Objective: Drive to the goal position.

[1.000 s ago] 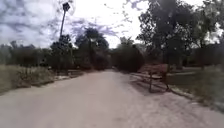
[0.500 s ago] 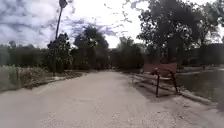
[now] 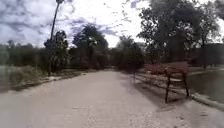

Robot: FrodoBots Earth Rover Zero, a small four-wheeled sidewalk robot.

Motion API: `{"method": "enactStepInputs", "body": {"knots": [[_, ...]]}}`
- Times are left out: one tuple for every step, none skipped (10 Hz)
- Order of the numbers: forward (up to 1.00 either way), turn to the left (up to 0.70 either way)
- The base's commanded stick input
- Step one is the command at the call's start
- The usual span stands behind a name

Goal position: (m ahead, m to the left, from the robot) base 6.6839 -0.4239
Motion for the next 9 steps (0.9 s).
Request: {"method": "enactStepInputs", "body": {"knots": [[0.85,0.00],[0.85,0.00],[0.85,0.00],[0.85,0.00],[0.85,0.00],[0.85,0.00],[0.85,0.00],[0.85,0.00],[0.85,0.00]]}}
